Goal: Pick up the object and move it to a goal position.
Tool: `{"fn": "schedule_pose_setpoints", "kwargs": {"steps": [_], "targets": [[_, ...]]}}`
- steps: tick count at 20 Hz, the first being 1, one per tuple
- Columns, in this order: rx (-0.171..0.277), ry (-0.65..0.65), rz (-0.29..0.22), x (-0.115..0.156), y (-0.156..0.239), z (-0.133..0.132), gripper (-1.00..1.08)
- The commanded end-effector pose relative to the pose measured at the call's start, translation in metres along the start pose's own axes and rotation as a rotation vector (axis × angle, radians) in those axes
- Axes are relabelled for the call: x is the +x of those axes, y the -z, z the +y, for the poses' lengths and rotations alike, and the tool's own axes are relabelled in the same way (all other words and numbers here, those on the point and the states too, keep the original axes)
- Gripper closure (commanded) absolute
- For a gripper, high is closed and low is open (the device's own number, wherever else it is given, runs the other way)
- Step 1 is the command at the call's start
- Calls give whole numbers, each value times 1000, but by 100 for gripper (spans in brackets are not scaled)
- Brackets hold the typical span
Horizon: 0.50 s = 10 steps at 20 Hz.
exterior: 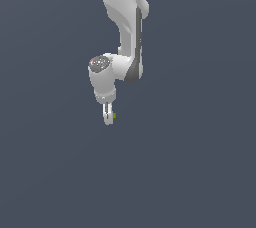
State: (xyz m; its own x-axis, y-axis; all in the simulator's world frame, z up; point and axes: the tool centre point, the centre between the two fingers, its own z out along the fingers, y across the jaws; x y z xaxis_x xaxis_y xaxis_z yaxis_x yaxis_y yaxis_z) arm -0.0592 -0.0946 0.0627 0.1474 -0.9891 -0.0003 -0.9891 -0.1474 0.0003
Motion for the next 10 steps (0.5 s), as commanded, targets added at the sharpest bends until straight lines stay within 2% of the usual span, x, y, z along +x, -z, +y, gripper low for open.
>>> {"fn": "schedule_pose_setpoints", "kwargs": {"steps": [1,10], "targets": [[0,0,0,0,0,0,-92],[0,-4,0,0,-26,1,-92]]}}
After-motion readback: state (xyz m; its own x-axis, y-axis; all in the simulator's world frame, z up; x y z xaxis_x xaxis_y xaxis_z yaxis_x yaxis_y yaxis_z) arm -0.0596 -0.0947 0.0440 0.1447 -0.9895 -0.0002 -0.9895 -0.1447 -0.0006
